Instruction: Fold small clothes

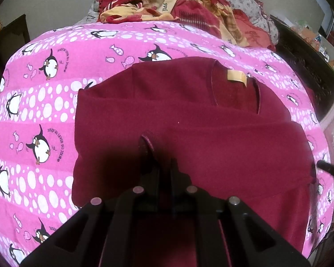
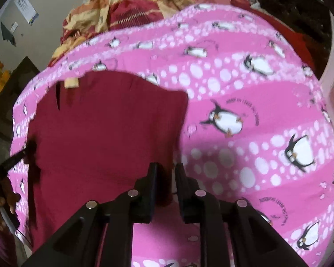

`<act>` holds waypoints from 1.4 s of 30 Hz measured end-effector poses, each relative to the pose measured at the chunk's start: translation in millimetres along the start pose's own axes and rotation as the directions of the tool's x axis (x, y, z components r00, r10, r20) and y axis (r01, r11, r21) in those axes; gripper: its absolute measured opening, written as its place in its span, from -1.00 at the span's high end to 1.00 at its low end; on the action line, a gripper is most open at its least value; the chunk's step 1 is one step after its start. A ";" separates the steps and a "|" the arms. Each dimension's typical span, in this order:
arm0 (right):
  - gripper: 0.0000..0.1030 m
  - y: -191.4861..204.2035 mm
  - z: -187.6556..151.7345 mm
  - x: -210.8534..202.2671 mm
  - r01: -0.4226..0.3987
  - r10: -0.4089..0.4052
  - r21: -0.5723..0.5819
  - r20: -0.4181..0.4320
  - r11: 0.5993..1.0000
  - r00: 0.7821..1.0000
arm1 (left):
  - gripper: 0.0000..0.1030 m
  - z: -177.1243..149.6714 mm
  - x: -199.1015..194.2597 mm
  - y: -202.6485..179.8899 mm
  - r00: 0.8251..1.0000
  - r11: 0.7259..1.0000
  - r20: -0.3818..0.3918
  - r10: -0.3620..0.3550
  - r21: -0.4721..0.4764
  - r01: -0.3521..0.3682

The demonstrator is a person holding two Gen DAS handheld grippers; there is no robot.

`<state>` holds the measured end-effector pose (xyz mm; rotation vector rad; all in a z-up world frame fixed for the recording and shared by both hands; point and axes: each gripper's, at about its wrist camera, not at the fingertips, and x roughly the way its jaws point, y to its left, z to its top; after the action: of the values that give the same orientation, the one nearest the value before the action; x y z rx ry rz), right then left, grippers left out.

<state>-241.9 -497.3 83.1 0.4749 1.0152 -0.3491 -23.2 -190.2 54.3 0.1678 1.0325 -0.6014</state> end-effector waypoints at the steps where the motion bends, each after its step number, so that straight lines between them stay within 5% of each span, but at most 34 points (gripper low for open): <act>1: 0.61 5.0 3.8 -1.9 -0.010 0.010 -0.007 0.011 1.000 1.000 | 0.86 0.1 0.1 -0.4 1.000 1.000 0.000 0.001 0.002 -0.001; 12: 0.60 89.2 38.1 47.6 -0.135 0.134 -0.172 -0.017 0.976 0.991 | 0.86 13.2 -19.8 0.1 0.998 1.000 0.056 -0.030 -0.006 0.030; 20: 0.60 117.9 55.7 103.3 -0.105 0.101 -0.195 -0.030 0.975 0.994 | 0.76 11.2 -9.8 8.4 0.999 1.000 0.041 -0.004 -0.008 0.004; 26: 0.57 94.3 59.8 79.4 -0.126 0.125 -0.138 -0.017 0.982 0.992 | 0.49 7.4 -10.8 22.4 0.999 0.999 0.036 0.005 -0.047 -0.004; 30: -0.24 50.1 55.0 46.3 -0.065 0.068 -0.069 0.043 0.996 0.997 | 0.22 9.2 -28.4 19.9 0.996 1.000 0.084 0.025 -0.018 -0.024; 31: -0.30 33.6 53.2 38.2 -0.047 0.048 -0.028 0.060 0.999 0.997 | 0.16 9.5 -30.6 19.5 0.996 1.000 0.091 0.025 -0.017 -0.023; 35: -0.30 -3.6 46.8 37.8 -0.067 0.066 0.072 0.016 0.995 0.998 | 0.03 8.8 -24.1 15.9 0.996 1.000 0.081 0.025 -0.020 -0.024; 42: -0.25 -12.8 23.4 67.4 -0.174 0.185 0.142 -0.069 0.974 0.980 | 0.03 1.2 9.1 10.2 0.999 0.999 -0.007 0.053 -0.010 -0.054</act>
<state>-198.4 -524.6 31.9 0.7036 1.0234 -0.2382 -13.4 -185.8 45.8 0.1880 1.0341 -0.5473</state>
